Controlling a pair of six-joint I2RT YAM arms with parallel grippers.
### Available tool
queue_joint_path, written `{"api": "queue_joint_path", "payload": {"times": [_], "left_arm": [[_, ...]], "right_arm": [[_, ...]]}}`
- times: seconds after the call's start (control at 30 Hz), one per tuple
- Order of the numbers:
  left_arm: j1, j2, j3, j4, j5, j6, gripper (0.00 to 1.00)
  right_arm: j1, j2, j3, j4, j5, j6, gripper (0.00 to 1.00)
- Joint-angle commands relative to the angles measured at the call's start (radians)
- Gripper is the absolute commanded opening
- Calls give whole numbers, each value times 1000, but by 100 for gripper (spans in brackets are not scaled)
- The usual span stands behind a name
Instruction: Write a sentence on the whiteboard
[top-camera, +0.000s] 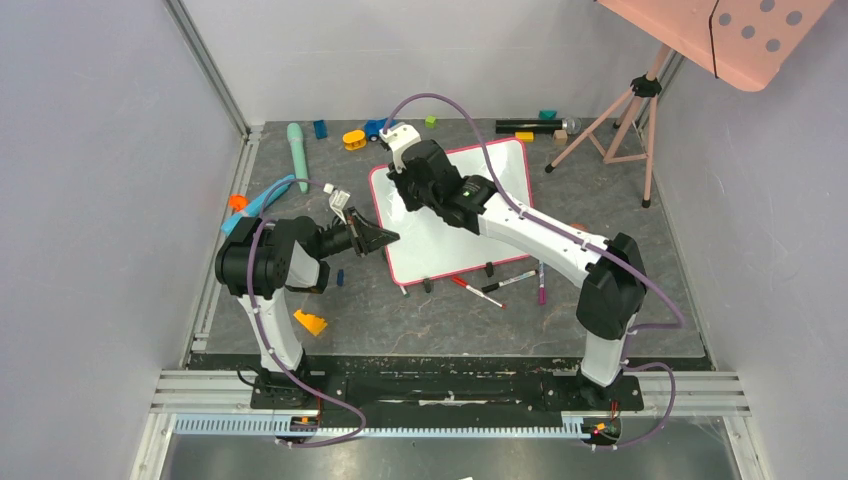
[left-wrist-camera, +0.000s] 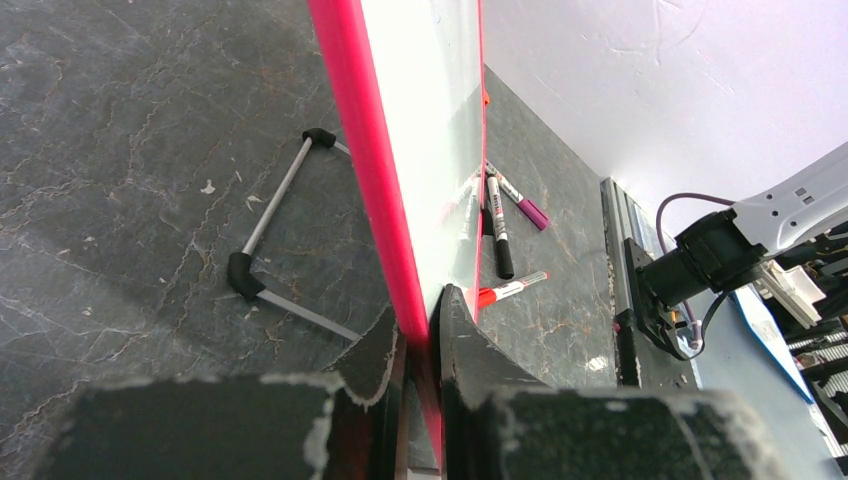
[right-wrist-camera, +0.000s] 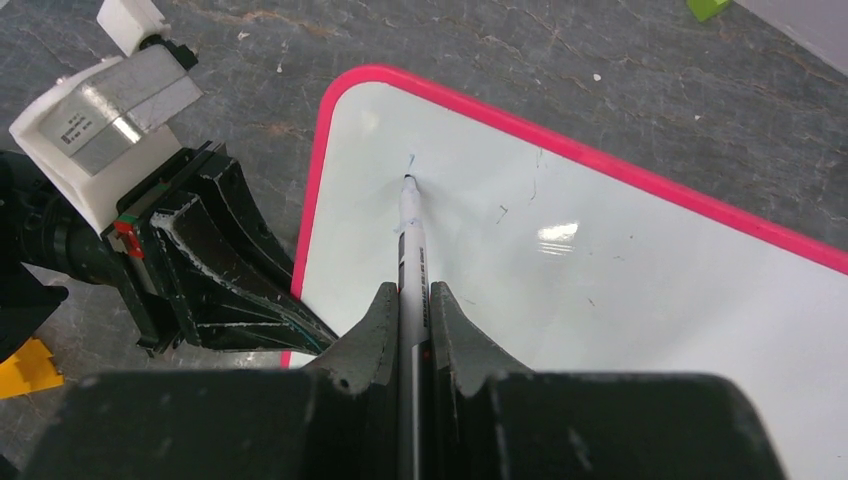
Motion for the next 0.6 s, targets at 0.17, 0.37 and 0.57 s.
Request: {"api": "queue_joint_path", "payload": {"times": [0.17, 0.37, 0.57], "left_arm": [[6, 67, -22, 26, -38, 274, 4], [5, 68, -22, 26, -38, 275, 4], [5, 67, -22, 26, -41, 276, 4]], "right_arm": [[-22, 41, 87, 15, 27, -8, 0], [-23, 27, 56, 3, 14, -2, 0], [-23, -9, -19, 6, 0, 12, 0]]}}
